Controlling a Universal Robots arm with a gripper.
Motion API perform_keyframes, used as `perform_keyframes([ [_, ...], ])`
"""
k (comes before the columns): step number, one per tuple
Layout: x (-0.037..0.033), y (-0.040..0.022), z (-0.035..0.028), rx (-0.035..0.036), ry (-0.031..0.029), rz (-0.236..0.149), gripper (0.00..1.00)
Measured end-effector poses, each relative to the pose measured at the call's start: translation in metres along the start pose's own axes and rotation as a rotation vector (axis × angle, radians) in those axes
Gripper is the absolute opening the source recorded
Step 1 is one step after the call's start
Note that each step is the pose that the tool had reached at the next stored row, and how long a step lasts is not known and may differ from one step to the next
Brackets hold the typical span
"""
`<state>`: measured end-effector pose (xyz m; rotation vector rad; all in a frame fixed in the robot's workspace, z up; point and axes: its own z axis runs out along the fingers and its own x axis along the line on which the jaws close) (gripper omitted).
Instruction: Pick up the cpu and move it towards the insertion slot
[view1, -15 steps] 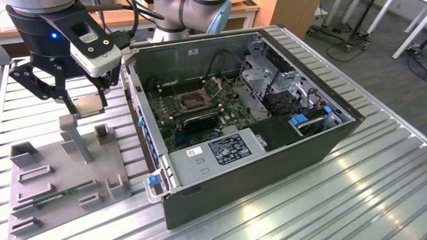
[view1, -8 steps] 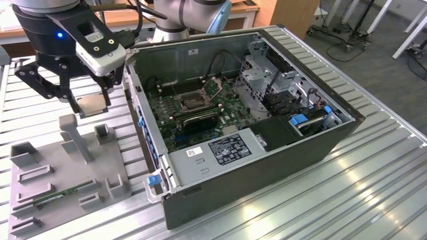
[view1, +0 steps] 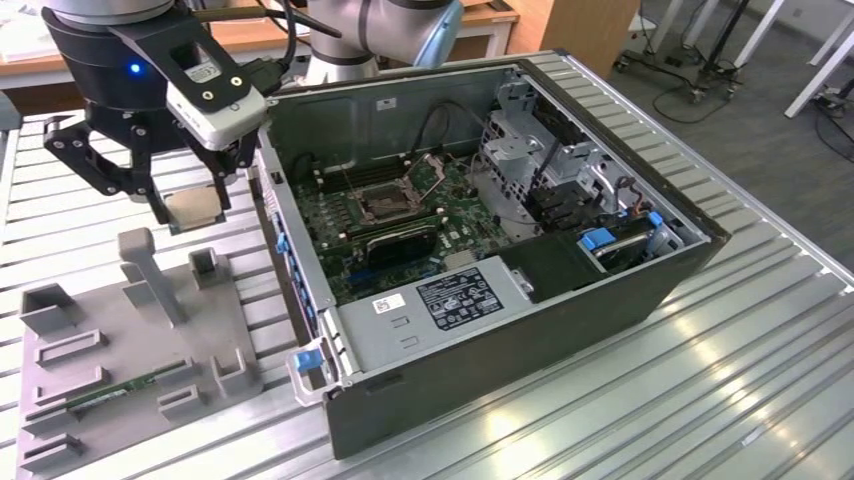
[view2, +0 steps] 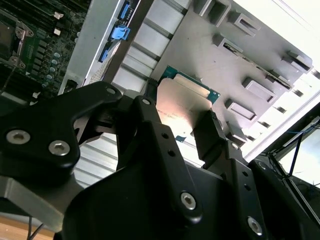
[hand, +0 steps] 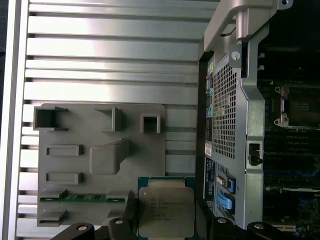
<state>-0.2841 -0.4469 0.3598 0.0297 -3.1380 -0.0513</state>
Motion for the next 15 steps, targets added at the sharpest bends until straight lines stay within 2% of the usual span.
perform_keyframes([
  [15, -0.0007, 0.0001, -0.0038, 0.0000, 0.0001, 0.000, 0.54],
])
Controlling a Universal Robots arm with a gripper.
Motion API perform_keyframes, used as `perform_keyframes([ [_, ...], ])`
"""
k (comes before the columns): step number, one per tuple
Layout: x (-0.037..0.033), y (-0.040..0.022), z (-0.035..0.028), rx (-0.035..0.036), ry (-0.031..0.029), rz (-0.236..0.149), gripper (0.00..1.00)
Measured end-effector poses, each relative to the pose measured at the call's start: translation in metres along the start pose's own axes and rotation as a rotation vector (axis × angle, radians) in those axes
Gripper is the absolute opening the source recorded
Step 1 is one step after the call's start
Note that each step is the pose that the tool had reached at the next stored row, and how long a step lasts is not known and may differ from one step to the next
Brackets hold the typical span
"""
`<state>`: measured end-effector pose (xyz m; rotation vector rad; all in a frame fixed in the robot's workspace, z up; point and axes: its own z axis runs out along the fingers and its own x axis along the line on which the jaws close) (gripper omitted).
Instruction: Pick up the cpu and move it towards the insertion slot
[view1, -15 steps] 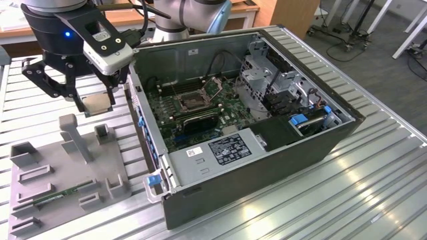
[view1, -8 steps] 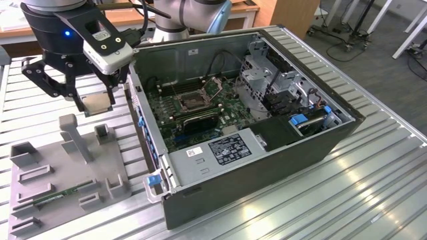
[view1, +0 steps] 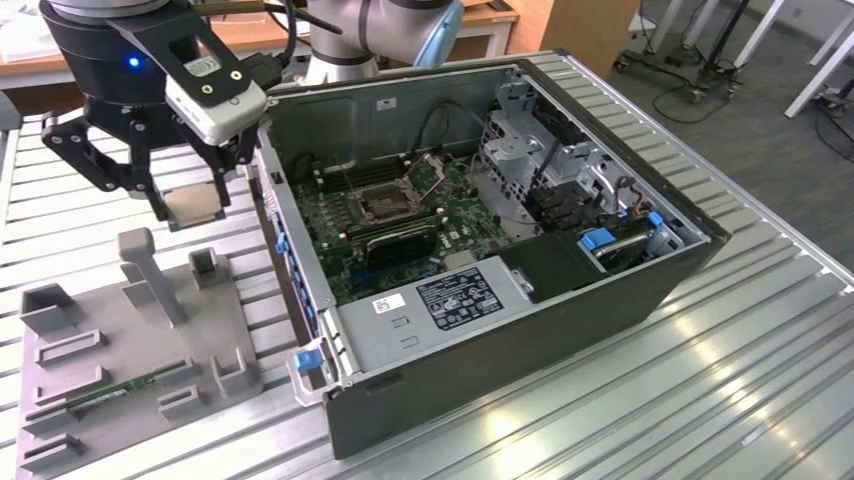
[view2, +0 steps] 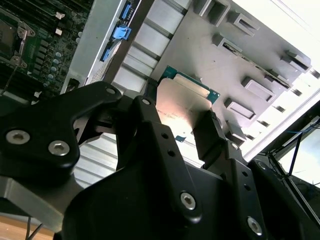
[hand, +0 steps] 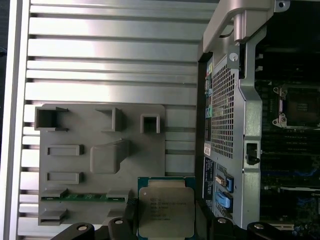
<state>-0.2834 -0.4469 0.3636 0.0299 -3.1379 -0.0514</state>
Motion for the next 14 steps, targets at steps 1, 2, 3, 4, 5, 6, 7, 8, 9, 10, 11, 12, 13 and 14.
perform_keyframes([
  [1, -0.0002, 0.0000, 0.0000, 0.0000, 0.0000, 0.000, 0.54],
  [2, -0.0005, 0.0000, 0.0000, 0.0000, 0.0000, 0.000, 0.54],
  [3, -0.0008, 0.0000, 0.0000, 0.0001, 0.0000, 0.000, 0.54],
  [4, -0.0012, 0.0000, 0.0000, 0.0001, 0.0000, 0.000, 0.54],
  [5, -0.0016, 0.0000, 0.0000, 0.0000, 0.0000, 0.000, 0.54],
  [6, -0.0021, 0.0000, 0.0000, 0.0001, 0.0000, 0.000, 0.54],
  [7, -0.0027, 0.0000, 0.0000, 0.0000, 0.0000, 0.000, 0.54],
  [8, -0.0033, -0.0001, 0.0000, 0.0000, 0.0000, 0.000, 0.54],
  [9, -0.0039, -0.0001, 0.0000, 0.0000, 0.0000, 0.000, 0.54],
  [10, -0.0045, -0.0001, 0.0000, 0.0001, 0.0000, 0.000, 0.54],
  [11, -0.0052, -0.0001, 0.0000, 0.0000, 0.0000, 0.000, 0.54],
  [12, -0.0058, -0.0001, 0.0000, 0.0000, -0.0001, 0.000, 0.54],
  [13, -0.0064, -0.0001, 0.0000, 0.0000, -0.0001, 0.000, 0.54],
  [14, -0.0070, -0.0001, 0.0000, 0.0000, 0.0000, 0.000, 0.54],
])
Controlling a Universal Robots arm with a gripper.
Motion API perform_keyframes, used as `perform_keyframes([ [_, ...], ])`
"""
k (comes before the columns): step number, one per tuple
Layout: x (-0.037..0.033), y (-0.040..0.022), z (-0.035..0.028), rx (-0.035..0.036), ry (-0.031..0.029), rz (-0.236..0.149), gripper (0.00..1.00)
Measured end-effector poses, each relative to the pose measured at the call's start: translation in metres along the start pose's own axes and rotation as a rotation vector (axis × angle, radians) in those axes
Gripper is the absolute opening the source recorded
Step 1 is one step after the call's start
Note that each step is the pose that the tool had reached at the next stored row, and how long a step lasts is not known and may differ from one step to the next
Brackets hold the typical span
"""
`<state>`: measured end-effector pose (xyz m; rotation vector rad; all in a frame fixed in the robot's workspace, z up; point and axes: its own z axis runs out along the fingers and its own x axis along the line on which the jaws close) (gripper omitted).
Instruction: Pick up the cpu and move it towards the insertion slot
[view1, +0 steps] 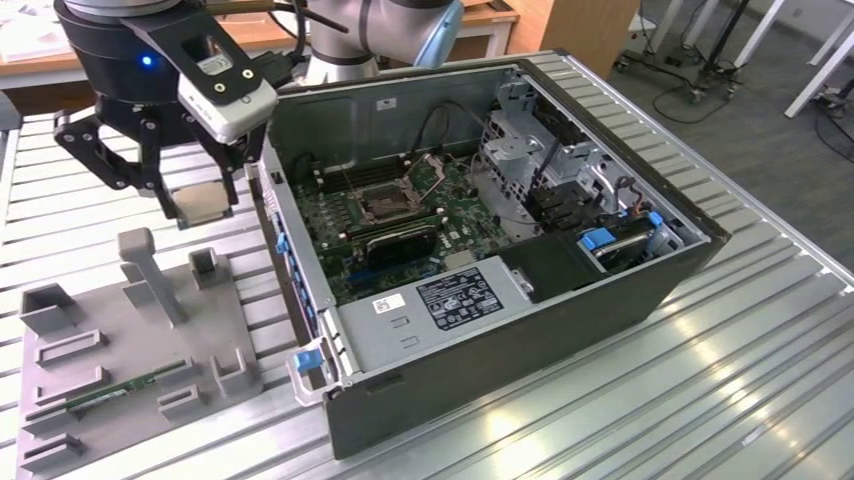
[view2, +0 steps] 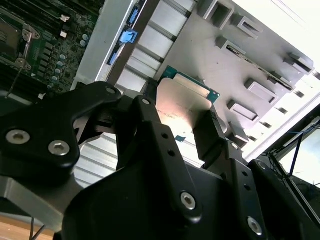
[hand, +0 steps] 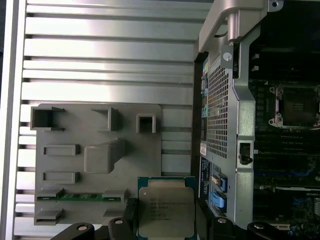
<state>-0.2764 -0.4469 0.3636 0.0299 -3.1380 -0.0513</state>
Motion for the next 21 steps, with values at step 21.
perform_keyframes([
  [21, -0.0101, -0.0002, 0.0000, 0.0000, 0.0000, 0.000, 0.54],
])
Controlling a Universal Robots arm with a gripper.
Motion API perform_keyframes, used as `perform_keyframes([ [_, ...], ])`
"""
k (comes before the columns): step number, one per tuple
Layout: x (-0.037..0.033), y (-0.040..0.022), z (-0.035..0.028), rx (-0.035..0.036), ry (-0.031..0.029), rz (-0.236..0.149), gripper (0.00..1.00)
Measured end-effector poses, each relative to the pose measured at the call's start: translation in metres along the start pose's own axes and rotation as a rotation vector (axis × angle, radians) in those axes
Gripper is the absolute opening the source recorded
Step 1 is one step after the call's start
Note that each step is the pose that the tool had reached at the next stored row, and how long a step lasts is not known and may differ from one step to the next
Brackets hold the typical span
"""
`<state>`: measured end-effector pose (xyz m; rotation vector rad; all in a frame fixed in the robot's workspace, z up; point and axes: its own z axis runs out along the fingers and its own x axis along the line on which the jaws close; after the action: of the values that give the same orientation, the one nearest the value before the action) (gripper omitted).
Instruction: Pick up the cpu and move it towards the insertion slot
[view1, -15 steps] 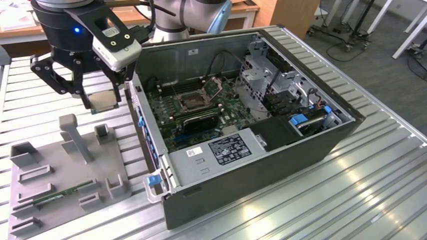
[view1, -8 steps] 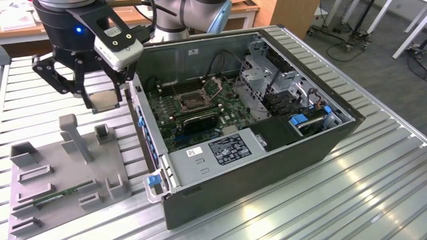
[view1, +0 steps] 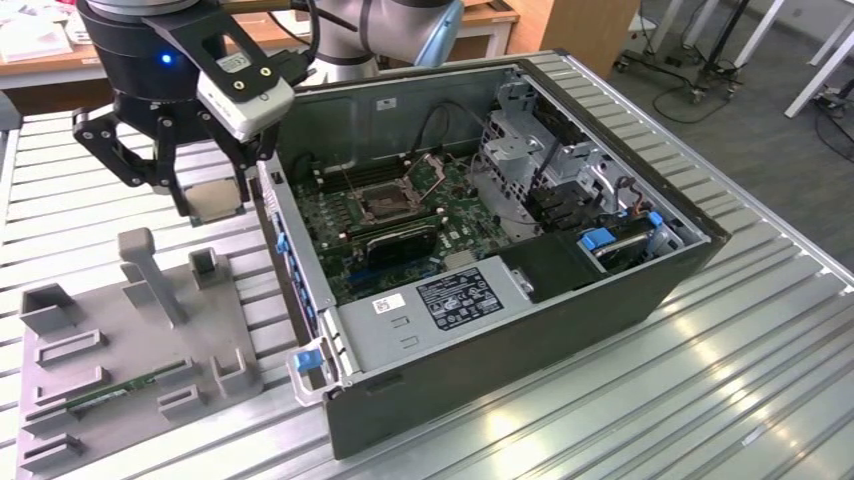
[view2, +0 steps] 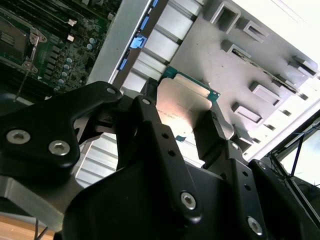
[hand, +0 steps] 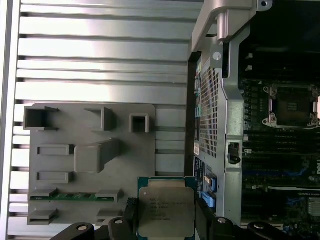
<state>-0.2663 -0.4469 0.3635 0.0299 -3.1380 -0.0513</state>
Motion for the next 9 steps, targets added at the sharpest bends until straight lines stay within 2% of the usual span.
perform_keyframes([
  [9, -0.0047, -0.0001, 0.0000, 0.0000, 0.0000, 0.000, 0.54],
])
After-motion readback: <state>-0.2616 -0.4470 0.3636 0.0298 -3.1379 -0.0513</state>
